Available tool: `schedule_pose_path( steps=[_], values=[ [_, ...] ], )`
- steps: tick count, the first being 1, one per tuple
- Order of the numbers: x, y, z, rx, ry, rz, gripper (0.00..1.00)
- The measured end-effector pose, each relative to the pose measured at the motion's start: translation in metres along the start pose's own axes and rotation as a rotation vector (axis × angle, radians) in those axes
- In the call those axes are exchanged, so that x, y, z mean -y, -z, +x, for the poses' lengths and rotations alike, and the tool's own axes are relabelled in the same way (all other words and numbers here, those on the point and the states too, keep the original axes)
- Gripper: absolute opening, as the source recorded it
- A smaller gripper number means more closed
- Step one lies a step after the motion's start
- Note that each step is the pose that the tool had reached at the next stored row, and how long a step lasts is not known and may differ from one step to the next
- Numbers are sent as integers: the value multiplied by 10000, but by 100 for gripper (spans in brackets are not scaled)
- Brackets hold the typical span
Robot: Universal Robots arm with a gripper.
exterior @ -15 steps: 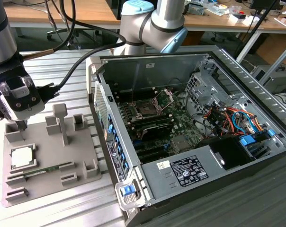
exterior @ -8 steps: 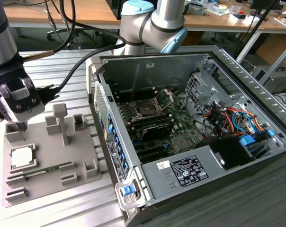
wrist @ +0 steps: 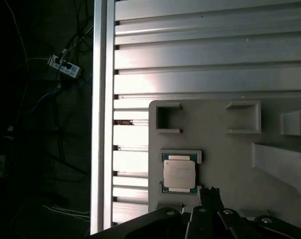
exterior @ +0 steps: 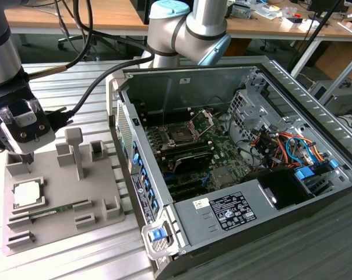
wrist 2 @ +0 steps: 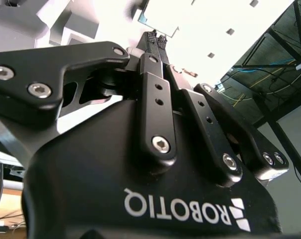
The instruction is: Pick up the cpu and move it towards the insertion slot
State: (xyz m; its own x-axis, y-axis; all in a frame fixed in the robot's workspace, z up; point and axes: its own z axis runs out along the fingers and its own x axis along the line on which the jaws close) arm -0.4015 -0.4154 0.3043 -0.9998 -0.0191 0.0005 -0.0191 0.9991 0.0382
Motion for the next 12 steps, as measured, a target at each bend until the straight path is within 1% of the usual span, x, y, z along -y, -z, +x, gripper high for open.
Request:
schedule_pose_path(
  steps=[12],
  values=[
    [11,-62,34,1,-2,-1,11]
  ],
)
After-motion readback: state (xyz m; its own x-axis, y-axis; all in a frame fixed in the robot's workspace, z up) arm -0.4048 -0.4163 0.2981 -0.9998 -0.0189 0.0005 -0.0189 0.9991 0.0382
